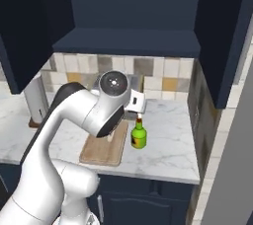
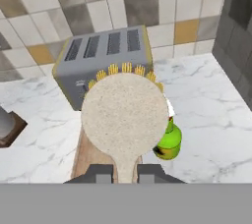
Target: Grab the spray bottle from the cabinet, then place it next to the cutting board for sanitizing. Then grab the dish brush from the countertop next to the sink and place it next to the cutting board.
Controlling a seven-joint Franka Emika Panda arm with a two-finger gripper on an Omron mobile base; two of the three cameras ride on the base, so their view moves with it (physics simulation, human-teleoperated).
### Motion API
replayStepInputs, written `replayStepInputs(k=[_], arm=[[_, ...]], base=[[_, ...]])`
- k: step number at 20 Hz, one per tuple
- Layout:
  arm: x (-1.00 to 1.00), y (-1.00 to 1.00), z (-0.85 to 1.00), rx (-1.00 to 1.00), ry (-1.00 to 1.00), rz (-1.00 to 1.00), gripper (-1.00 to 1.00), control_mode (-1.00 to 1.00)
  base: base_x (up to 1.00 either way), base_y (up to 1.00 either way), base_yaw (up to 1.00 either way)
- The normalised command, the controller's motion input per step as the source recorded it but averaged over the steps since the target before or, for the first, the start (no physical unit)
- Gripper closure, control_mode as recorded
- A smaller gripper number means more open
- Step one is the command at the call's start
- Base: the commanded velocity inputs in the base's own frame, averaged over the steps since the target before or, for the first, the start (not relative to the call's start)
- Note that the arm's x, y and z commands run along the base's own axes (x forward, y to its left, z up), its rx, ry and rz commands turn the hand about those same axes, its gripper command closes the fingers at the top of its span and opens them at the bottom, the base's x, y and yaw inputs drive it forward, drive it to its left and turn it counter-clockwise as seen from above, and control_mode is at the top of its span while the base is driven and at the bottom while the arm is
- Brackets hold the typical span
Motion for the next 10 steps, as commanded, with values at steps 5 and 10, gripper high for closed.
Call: replayStepInputs(k=[5,10], arm=[[0.00,0.00,0.00,0.00,0.00,0.00,1.00,1.00],[0.00,0.00,0.00,0.00,0.00,0.00,1.00,1.00]], base=[[0.71,0.04,0.26],[0.40,-0.02,0.34]])
